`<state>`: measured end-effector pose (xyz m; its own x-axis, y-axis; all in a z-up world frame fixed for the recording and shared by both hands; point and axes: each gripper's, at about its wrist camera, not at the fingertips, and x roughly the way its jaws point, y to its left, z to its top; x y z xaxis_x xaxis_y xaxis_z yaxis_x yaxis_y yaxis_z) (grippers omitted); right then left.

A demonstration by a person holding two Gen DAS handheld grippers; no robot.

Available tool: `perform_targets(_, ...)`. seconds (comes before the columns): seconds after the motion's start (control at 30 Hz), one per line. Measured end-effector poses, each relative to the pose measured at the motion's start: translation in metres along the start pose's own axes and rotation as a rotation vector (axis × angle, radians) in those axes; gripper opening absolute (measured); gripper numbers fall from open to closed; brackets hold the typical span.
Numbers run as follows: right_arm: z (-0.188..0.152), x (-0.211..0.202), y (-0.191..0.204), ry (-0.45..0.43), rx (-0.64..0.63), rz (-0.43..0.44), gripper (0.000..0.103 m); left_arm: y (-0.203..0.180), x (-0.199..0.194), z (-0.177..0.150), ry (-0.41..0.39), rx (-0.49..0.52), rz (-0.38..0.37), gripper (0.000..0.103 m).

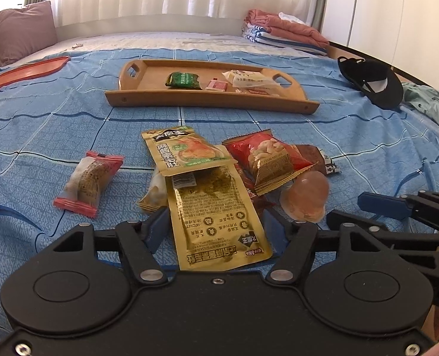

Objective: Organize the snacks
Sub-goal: 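Grasp the orange jelly cup with the right gripper while the left grasps the gold packet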

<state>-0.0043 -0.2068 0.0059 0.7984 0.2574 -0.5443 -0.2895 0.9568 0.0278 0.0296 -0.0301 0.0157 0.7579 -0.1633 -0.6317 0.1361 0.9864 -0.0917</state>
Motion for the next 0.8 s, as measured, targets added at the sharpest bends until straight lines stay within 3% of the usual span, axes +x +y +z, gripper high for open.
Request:
perform_targets(0.27, 0.002, 0.005, 0.008, -0.003, 0.002, 0.032, 0.063, 0.009, -0.012, -0.004, 0.012, 0.004, -0.002, 0.062)
perform_targets(0.43, 0.004, 0.010, 0.011, -0.003, 0.001, 0.040, 0.063, 0.019, -0.027, -0.012, 0.002, 0.017, 0.035, 0.061)
perform_targets(0.67, 0.009, 0.018, 0.016, -0.013, 0.002, 0.046, 0.063, 0.021, -0.024, -0.008, -0.025, 0.014, 0.073, 0.071)
perform_targets(0.8, 0.013, 0.022, 0.017, -0.016, -0.006, 0.044, 0.063, 0.018, -0.012, -0.005, -0.021, 0.025, 0.080, 0.071)
